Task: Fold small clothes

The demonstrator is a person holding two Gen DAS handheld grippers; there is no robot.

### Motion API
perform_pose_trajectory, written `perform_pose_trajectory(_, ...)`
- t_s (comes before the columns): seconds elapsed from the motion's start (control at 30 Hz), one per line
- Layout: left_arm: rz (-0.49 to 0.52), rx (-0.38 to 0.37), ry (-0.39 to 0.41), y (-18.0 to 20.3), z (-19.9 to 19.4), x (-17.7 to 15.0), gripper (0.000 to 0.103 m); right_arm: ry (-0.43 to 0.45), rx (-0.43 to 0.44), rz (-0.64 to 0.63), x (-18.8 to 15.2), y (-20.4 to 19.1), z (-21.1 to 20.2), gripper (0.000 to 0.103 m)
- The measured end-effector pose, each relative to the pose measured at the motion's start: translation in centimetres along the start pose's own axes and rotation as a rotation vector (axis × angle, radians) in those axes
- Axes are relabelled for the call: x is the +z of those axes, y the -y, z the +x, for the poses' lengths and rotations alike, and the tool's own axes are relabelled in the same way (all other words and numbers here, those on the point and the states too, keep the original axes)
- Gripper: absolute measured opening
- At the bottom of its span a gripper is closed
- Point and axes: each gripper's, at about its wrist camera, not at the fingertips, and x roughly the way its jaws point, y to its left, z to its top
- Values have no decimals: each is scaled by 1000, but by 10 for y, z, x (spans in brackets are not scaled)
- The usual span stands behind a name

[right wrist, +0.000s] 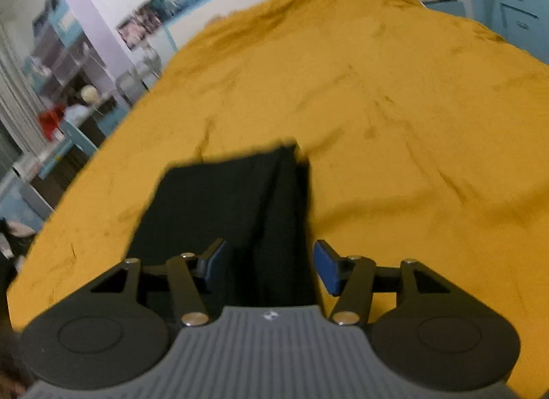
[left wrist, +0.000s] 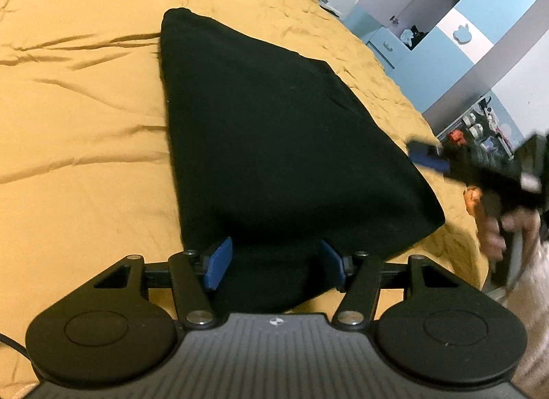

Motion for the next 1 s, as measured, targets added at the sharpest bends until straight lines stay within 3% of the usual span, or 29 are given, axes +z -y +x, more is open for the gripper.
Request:
perform_pose_trajectory(0.07, 19, 16, 0, 3, 0, -5, 69, -45, 13, 12, -16, -1, -1, 51)
perform_pose_trajectory(0.1, 31, 24, -1, 5, -1, -9, 69, -49, 6, 6, -23, -3, -2, 30)
perform_pose_trajectory(0.17, 39, 30, -7, 6, -4, -13, 69, -59, -43, -10, -28, -4, -5, 5)
perform_pose_trajectory(0.27, 27, 14, -10, 2, -11, -17, 69, -67, -63, 29, -37, 6, -8, 2)
perform_pose_trajectory(0.37, -9, 2, -7, -2, -17, -16, 68, -61, -70, 22, -44, 8, -4, 6)
perform_pose_trajectory(0.43, -44, 1, 7, -3, -28, -12, 64, -43, -52, 25, -40, 6, -9, 18)
perform_pose_trajectory(0.5, -80, -24, 65, -8, -44, -10, 64, 24, -17, 21, -30, 1, -19, 50)
perform_pose_trajectory(0.57, -131, -59, 121, -17, -58, -8, 64, 73, 30, 31, -15, 4, -27, 69)
perform_pose_trajectory(0.7, -217, -50, 132, -39, -59, -6, 64, 116, 80, 74, 16, 13, -14, 76)
perform_pose_trajectory(0.77, -267, -64, 112, -48, -51, -9, 64, 94, 117, 114, 31, 25, 3, 78)
perform_pose_trajectory(0.87, -334, -126, 78, -60, -37, -12, 64, 8, 198, 165, 50, 46, 38, 80)
perform_pose_trajectory(1.0, -363, -138, 33, -66, -19, -12, 64, -111, 227, 237, 64, 73, 81, 80)
